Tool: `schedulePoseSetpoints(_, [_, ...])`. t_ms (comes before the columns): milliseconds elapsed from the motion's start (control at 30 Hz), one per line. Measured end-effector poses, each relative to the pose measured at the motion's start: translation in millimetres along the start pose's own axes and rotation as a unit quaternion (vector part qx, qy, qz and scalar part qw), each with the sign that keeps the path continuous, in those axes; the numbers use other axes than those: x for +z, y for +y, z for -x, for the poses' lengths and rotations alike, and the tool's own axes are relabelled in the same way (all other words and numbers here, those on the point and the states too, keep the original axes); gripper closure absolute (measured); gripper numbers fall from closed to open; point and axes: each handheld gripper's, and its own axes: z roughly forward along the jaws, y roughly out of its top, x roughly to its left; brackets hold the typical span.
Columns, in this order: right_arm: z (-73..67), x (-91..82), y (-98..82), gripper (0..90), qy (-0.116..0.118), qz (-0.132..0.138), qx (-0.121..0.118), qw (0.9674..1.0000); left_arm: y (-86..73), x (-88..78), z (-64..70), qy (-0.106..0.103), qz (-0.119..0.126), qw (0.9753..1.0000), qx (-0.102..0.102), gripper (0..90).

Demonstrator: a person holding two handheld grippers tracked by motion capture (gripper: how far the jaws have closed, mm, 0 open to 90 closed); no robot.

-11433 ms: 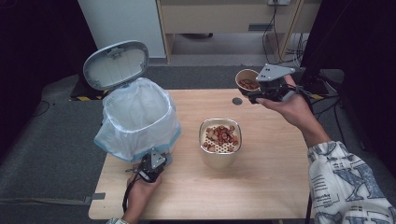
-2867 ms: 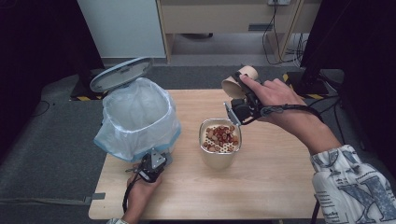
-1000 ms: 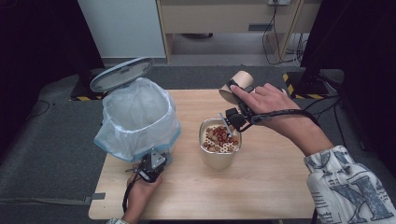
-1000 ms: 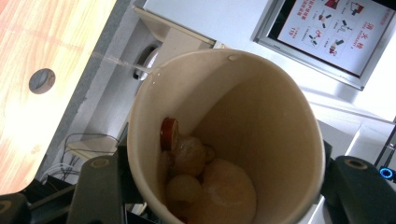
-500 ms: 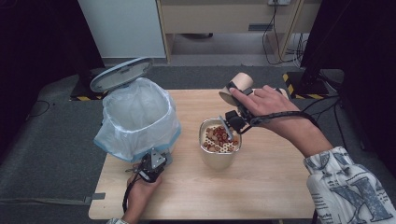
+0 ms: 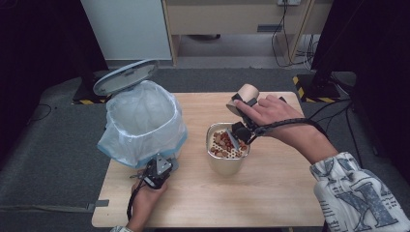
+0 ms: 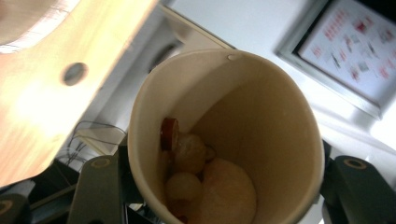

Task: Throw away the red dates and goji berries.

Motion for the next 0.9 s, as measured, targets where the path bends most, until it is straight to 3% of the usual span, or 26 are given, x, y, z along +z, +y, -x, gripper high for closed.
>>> schedulePoseSetpoints(33, [-0.8, 0.3, 0.2, 38.8, 0.001, -0.001, 0.012, 0.9999, -0.1, 0.0, -0.1, -0.001, 0.0, 1.0, 0.0, 89.3])
schedulePoseSetpoints(67, [3.9, 1.4, -4.9, 38.8, -0.012, -0.007, 0.046, 0.9988, -0.1, 0.0, -0.1, 0.0, 0.0, 1.0, 0.0, 89.3])
schedulePoseSetpoints(100, [4.2, 2.1, -6.5, 38.8, -0.013, -0.006, 0.059, 0.9981, 0.0, 0.0, 0.1, 0.0, 0.0, 1.0, 0.001, 89.3])
schedulePoseSetpoints(200, [-7.8, 3.5, 4.2, 38.8, 0.011, 0.003, 0.0, 0.9999, -0.1, 0.0, -0.1, -0.001, 0.0, 1.0, 0.0, 89.2])
schedulePoseSetpoints(267, [-5.4, 4.4, 2.1, 38.8, -0.001, -0.002, 0.034, 0.9994, 0.0, 0.0, 0.1, 0.0, 0.0, 1.0, 0.0, 89.2])
schedulePoseSetpoints(300, [-6.8, 5.8, 2.8, 38.8, 0.006, -0.002, 0.026, 0.9996, 0.0, 0.0, 0.3, 0.001, 0.0, 1.0, 0.001, 89.2])
schedulePoseSetpoints(333, [-11.6, 7.9, 5.9, 38.7, 0.015, -0.004, -0.004, 0.9999, -0.1, 0.1, 0.2, 0.0, 0.001, 1.0, 0.0, 89.2])
schedulePoseSetpoints(367, [-13.0, 8.4, 7.0, 38.6, 0.02, -0.007, -0.015, 0.9997, -0.1, 0.0, 0.0, 0.0, 0.0, 1.0, 0.0, 89.2])
schedulePoseSetpoints(467, [-8.1, 7.8, 2.7, 38.5, 0.004, -0.003, 0.038, 0.9993, -0.1, 0.1, 0.0, 0.0, 0.001, 1.0, 0.0, 89.2])
schedulePoseSetpoints(500, [-5.7, 7.4, 1.2, 38.5, 0.003, -0.005, 0.046, 0.9989, -0.1, 0.0, 0.0, 0.0, 0.0, 1.0, 0.0, 89.2])
schedulePoseSetpoints(600, [-12.0, 6.1, 9.3, 38.6, 0.017, 0.005, -0.002, 0.9998, 0.1, -0.1, 0.2, 0.0, -0.001, 1.0, 0.0, 89.2])
schedulePoseSetpoints(633, [-10.7, 6.8, 7.5, 38.7, 0.016, -0.003, -0.007, 0.9998, -0.1, 0.1, 0.1, 0.0, 0.001, 1.0, 0.0, 89.2])
schedulePoseSetpoints(667, [-4.5, 8.4, 0.1, 38.9, 0.002, -0.011, 0.04, 0.9991, -0.1, 0.1, 0.1, 0.0, 0.001, 1.0, 0.0, 89.2])
schedulePoseSetpoints(700, [-1.9, 8.7, -3.4, 39.1, -0.003, -0.015, 0.065, 0.9978, -0.1, 0.1, 0.2, 0.0, 0.001, 1.0, 0.0, 89.2])
schedulePoseSetpoints(733, [-3.6, 9.2, -2.1, 39.3, 0.002, -0.014, 0.06, 0.9981, 0.1, -0.1, 0.3, 0.0, -0.001, 1.0, 0.001, 89.2])
schedulePoseSetpoints(767, [-12.5, 9.6, 7.0, 39.3, 0.022, -0.005, 0.011, 0.9997, 0.0, 0.0, 0.2, 0.0, -0.001, 1.0, 0.001, 89.2])
schedulePoseSetpoints(800, [-19.5, 9.2, 12.7, 39.3, 0.034, -0.003, -0.014, 0.9993, 0.0, 0.0, 0.2, 0.0, 0.0, 1.0, 0.0, 89.2])
schedulePoseSetpoints(833, [-20.3, 9.9, 13.8, 39.3, 0.034, -0.001, -0.016, 0.9993, -0.1, 0.2, 0.2, 0.0, 0.001, 1.0, 0.0, 89.2])
schedulePoseSetpoints(867, [-17.5, 10.8, 11.0, 39.3, 0.029, -0.004, 0.0, 0.9996, -0.1, 0.1, 0.2, 0.0, 0.001, 1.0, 0.001, 89.2])
schedulePoseSetpoints(900, [-14.9, 11.4, 7.1, 39.3, 0.016, -0.01, 0.032, 0.9993, -0.1, 0.1, 0.3, 0.001, 0.001, 1.0, 0.0, 89.2])
